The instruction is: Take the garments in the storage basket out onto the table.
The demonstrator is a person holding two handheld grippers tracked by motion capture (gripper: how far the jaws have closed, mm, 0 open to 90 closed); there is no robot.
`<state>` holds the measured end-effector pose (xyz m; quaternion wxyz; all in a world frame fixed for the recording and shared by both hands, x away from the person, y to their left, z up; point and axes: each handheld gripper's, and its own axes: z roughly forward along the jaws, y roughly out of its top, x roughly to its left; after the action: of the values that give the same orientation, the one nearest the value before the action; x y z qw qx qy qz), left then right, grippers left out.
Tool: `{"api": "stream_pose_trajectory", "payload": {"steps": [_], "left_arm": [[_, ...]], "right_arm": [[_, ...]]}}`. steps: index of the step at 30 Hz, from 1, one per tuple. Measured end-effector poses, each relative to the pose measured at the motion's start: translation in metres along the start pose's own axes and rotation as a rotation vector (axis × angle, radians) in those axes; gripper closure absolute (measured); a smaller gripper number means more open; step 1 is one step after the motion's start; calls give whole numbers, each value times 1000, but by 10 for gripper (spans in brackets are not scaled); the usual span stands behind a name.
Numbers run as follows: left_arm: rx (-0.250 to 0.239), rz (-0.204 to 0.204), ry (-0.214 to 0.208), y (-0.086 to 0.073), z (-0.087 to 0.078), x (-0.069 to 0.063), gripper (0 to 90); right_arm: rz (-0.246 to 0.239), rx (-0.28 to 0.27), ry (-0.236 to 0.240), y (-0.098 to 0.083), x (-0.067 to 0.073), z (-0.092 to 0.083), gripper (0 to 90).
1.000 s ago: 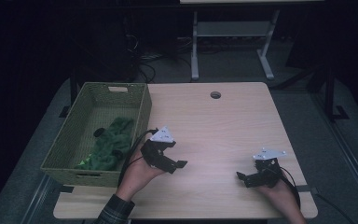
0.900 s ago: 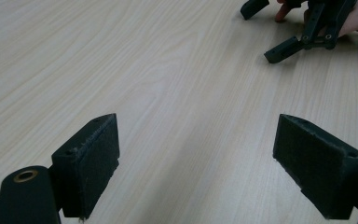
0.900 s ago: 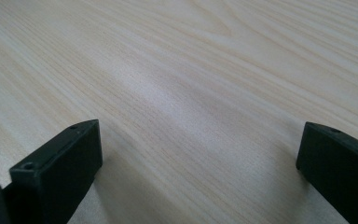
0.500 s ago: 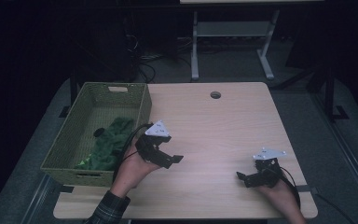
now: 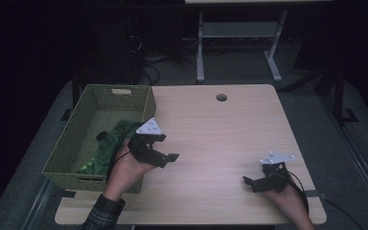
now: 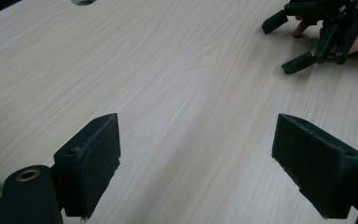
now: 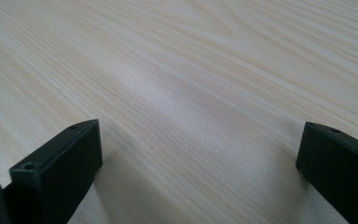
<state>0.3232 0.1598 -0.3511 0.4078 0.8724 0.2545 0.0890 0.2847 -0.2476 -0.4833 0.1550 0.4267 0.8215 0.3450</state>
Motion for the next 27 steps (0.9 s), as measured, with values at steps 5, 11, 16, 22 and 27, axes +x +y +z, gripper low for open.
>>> {"api": "stream_pose_trajectory", "payload": {"steps": [5, 11, 16, 22, 27], "left_arm": [[-7, -17, 17, -1, -10, 6, 168], [-14, -35, 39, -5, -21, 13, 170], [-6, -43, 57, -10, -29, 20, 170], [5, -53, 85, -16, -41, 28, 171], [1, -71, 102, -20, -50, 34, 181]], "right_arm": [[0, 0, 0, 0, 0, 0, 0], [-2, -1, 0, 0, 0, 0, 0], [-2, -1, 0, 0, 0, 0, 0], [0, 0, 0, 0, 0, 0, 0], [0, 0, 0, 0, 0, 0, 0]]}}
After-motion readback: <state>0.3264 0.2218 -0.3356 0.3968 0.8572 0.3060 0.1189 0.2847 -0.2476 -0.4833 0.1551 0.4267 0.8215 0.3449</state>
